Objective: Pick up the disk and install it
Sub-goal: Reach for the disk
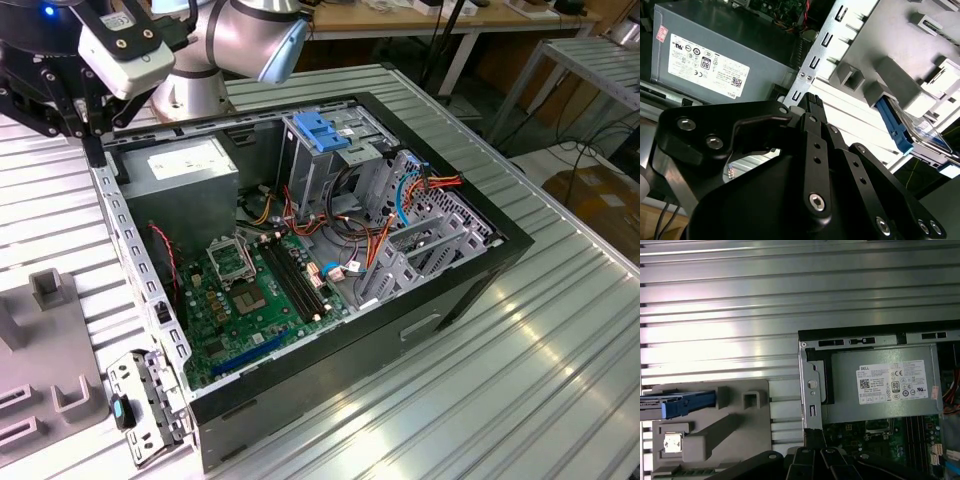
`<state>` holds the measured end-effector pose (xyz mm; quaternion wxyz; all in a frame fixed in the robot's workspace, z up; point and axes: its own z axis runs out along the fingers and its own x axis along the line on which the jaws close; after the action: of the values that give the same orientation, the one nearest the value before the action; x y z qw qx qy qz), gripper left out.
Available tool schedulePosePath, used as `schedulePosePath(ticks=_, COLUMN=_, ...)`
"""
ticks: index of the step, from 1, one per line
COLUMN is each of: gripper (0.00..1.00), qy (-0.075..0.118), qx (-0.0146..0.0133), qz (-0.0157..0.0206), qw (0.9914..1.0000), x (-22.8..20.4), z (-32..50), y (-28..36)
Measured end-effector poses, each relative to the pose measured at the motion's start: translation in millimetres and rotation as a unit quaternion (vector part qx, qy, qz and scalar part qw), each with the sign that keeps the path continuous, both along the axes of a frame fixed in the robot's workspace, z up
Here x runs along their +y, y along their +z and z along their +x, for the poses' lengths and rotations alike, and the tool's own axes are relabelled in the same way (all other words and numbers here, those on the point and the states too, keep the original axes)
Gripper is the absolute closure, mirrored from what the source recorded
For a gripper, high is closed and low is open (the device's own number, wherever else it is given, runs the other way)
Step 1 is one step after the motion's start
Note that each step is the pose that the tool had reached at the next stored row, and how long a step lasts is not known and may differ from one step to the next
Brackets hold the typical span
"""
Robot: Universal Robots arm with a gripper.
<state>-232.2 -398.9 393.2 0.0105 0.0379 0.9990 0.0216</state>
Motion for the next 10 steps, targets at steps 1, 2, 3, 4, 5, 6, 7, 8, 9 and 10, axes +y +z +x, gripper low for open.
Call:
schedulePosePath(ticks=1, gripper=0.89, qy=0.000, qx=0.0000, qz=0.0000, qw=1.00000, x=0.0, z=-0.7, y=0.0)
schedulePosePath(ticks=2, gripper=0.89, qy=0.000, qx=0.0000, qz=0.0000, qw=1.00000, x=0.0, z=-1.6, y=0.0)
schedulePosePath(ticks=3, gripper=0.89, qy=0.000, qx=0.0000, qz=0.0000, qw=1.00000, x=0.0, z=-2.3, y=0.0)
schedulePosePath(ticks=4, gripper=0.89, qy=0.000, qx=0.0000, qz=0.0000, qw=1.00000, x=0.0, z=-3.4, y=0.0)
schedulePosePath(ticks=5, gripper=0.89, qy=0.000, qx=0.0000, qz=0.0000, qw=1.00000, x=0.0, z=-4.3, y=0.0)
schedulePosePath(ticks=6, gripper=0.89, qy=0.000, qx=0.0000, qz=0.0000, qw=1.00000, x=0.0, z=-5.3, y=0.0)
schedulePosePath(ticks=7, gripper=0.89, qy=0.000, qx=0.0000, qz=0.0000, qw=1.00000, x=0.0, z=-6.0, y=0.0)
schedulePosePath(ticks=8, gripper=0.89, qy=0.000, qx=0.0000, qz=0.0000, qw=1.00000, x=0.0, z=-7.0, y=0.0)
schedulePosePath(ticks=9, gripper=0.89, qy=0.000, qx=0.0000, qz=0.0000, qw=1.00000, x=0.1, z=-7.9, y=0.0)
schedulePosePath(ticks=10, gripper=0.89, qy=0.000, qx=0.0000, qz=0.0000, qw=1.00000, x=0.3, z=-8.9, y=0.0)
